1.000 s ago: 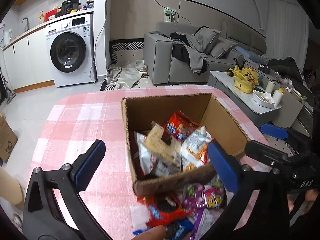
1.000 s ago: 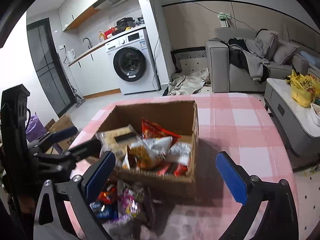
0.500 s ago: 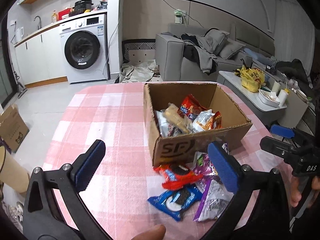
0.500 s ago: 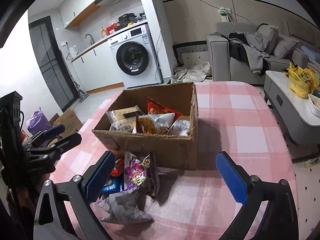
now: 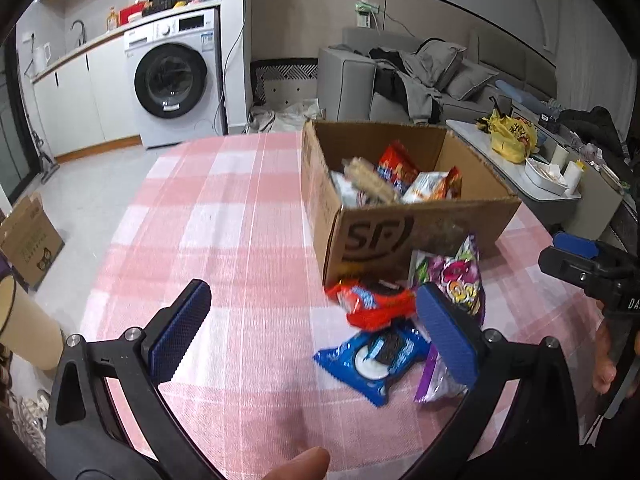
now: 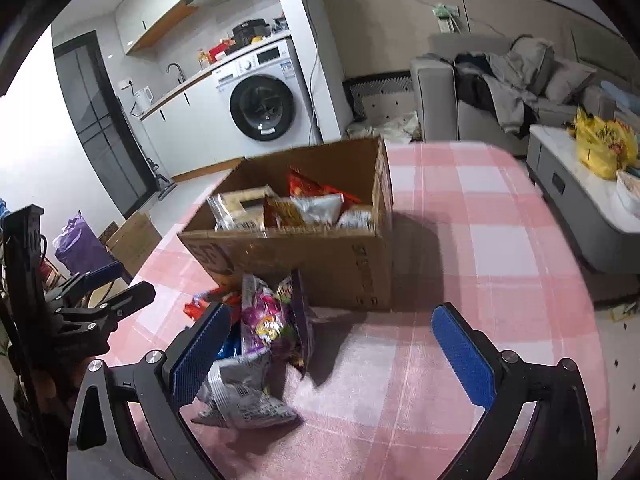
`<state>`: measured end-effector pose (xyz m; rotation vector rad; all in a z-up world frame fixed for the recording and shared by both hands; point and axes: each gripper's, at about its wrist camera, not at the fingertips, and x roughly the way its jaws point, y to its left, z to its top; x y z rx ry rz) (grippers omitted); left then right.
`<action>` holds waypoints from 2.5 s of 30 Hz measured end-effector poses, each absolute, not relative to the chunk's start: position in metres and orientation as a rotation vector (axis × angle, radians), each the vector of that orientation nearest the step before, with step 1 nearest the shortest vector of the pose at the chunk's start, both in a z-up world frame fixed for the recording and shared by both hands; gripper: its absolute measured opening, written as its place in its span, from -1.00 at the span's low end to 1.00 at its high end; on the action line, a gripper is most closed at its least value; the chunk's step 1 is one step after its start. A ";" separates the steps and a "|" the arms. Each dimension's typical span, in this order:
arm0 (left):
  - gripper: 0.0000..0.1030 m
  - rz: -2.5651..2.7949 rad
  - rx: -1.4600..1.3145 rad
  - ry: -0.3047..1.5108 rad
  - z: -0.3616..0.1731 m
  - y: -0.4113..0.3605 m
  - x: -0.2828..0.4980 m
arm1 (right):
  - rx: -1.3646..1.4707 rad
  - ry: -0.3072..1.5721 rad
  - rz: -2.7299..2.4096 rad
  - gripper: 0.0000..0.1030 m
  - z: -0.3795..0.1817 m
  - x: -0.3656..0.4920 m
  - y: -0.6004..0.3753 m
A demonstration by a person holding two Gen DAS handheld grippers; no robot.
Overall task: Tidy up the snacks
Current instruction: 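Withdraw both tools from the box toward the remaining snacks, then grasp the silver-and-purple chip bag with the right gripper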
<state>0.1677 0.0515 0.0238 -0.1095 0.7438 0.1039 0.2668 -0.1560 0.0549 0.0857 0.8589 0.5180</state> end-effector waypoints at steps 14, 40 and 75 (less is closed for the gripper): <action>0.98 0.070 -0.078 0.817 -0.018 0.049 0.170 | 0.089 0.946 0.519 0.99 0.023 0.253 -0.145; 0.98 0.066 -0.130 0.890 -0.054 0.057 0.179 | 0.066 1.062 0.664 0.99 -0.009 0.245 -0.088; 0.98 0.027 -0.144 0.907 -0.061 0.053 0.178 | 0.151 1.042 0.813 0.32 -0.022 0.225 -0.086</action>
